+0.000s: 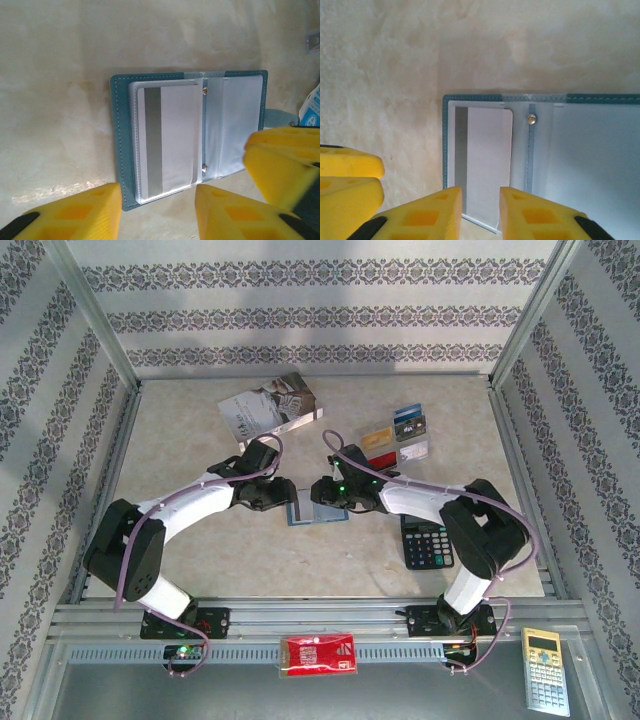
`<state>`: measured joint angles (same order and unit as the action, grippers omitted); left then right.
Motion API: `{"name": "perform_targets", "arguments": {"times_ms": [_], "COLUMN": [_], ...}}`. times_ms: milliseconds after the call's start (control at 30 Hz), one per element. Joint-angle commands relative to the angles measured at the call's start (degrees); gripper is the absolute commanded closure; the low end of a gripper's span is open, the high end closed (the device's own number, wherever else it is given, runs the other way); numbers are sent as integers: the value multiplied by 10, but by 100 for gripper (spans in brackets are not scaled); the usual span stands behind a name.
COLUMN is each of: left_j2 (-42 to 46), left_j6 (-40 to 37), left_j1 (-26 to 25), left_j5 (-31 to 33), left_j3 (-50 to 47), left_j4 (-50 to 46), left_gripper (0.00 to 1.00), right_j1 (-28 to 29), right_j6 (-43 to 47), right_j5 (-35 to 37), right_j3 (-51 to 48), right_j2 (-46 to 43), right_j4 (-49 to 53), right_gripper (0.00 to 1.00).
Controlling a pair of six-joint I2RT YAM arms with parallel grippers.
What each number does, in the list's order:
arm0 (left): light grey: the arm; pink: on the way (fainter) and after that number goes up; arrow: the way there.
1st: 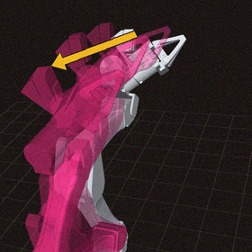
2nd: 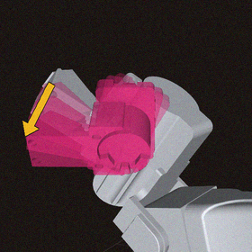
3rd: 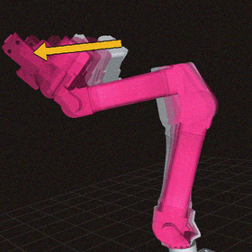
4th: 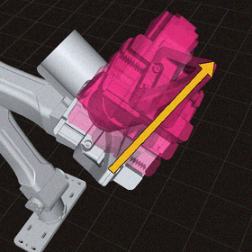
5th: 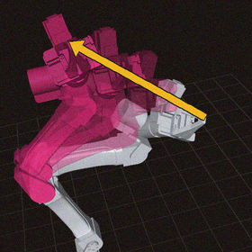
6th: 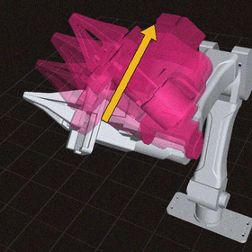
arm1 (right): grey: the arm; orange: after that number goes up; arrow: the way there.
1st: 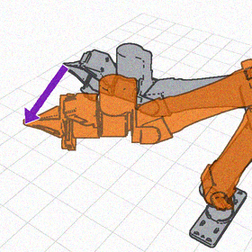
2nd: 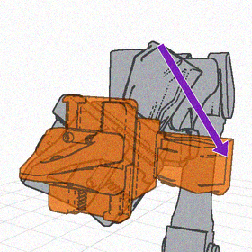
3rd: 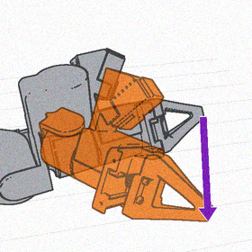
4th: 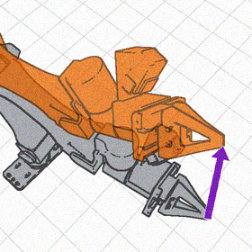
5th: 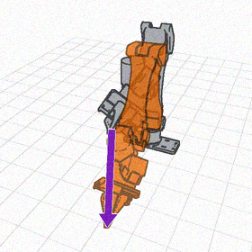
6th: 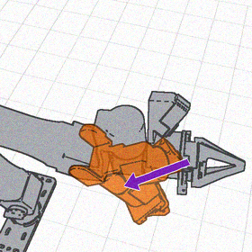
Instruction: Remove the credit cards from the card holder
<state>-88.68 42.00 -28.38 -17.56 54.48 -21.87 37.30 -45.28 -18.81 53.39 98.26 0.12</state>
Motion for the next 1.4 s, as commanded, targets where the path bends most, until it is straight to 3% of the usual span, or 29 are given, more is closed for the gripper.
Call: {"name": "perform_targets", "arguments": {"times_ms": [0,500,733,1367], "left_j2": [-21,-105,-122,-129], "left_j6": [-10,3,5,3], "left_j1": [3,-1,-1,-1], "left_j5": [-12,-50,-30,-9], "left_j3": [7,34,22,-8], "left_j4": [0,57,50,39], "left_gripper": [60,74,80,85], "right_j1": [3,-4,-9,-15], "right_j6": [-8,-3,-1,-4], "right_j5": [-17,-32,-33,-61], "right_j3": [18,27,23,15], "right_j2": [23,68,73,83], "right_j4": [-7,-19,-26,-42], "right_gripper": [75,82,83,84]}}
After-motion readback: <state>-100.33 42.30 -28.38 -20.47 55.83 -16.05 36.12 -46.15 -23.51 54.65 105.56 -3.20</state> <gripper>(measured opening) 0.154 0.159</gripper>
